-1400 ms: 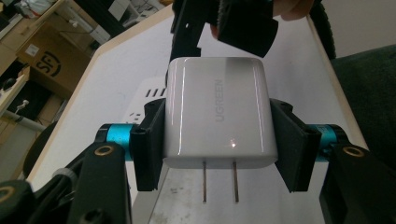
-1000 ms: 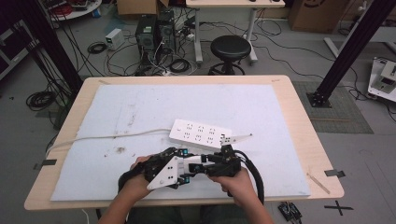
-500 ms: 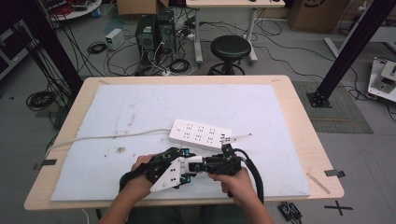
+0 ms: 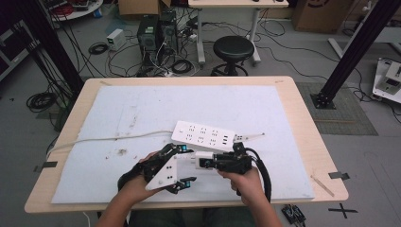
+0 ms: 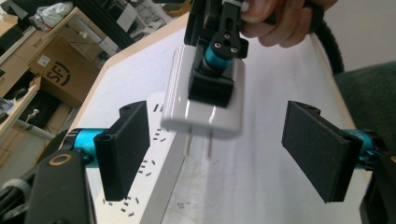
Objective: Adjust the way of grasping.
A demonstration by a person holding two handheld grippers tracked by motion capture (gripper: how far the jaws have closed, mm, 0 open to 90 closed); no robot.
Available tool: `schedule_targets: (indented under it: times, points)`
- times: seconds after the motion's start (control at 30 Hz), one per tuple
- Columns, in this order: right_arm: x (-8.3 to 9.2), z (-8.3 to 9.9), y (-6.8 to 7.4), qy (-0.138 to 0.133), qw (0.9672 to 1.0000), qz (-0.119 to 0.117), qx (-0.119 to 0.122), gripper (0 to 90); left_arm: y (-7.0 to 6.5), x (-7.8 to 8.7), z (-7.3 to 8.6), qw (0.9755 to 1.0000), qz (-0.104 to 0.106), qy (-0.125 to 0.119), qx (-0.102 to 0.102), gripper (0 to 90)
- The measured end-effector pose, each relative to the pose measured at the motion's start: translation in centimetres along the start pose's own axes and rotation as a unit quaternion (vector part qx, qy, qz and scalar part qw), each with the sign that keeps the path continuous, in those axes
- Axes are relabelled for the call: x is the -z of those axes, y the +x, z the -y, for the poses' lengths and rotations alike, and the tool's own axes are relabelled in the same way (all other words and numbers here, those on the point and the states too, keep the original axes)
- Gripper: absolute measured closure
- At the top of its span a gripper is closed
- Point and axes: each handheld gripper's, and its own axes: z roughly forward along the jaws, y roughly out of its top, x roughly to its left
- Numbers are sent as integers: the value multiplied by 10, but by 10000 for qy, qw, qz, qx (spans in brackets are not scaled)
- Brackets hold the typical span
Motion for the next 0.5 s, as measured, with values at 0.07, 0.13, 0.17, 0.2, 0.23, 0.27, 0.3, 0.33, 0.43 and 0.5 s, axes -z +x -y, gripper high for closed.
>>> schedule_targets:
  times: [0.07, 0.13, 0.17, 0.2, 0.23, 0.27, 0.3, 0.33, 0.43, 0.5]
  points:
    - [7, -3, 0, -76, 9998, 166, 100, 631, 7, 9, 2, 9997, -108, 9, 204, 233]
    - [14, -6, 1, -153, 9993, 277, 198, 631, 17, 19, 5, 9983, -233, 55, 523, 234]
    - [18, -8, 1, -180, 9988, 344, 301, 631, 24, 24, 6, 9970, -267, 64, 717, 230]
    - [21, -10, 2, -196, 9980, 477, 357, 631, 30, 29, 9, 9954, -287, 67, 915, 214]
    - [24, -13, 3, -187, 9974, 546, 425, 631, 36, 34, 11, 9939, -342, 50, 1049, 197]
    - [26, -16, 2, -217, 9965, 617, 513, 632, 43, 39, 13, 9921, -382, 65, 1193, 194]
    - [29, -19, 3, -217, 9953, 729, 596, 631, 49, 44, 15, 9903, -396, 74, 1332, 195]
    - [31, -23, 3, -159, 9947, 789, 632, 632, 55, 48, 17, 9885, -407, 101, 1455, 194]
    - [38, -32, 5, -142, 9913, 1014, 826, 632, 73, 60, 23, 9842, -434, 323, 1684, 186]
    - [41, -36, 6, -154, 9888, 1134, 953, 632, 81, 66, 27, 9821, -471, 466, 1764, 178]
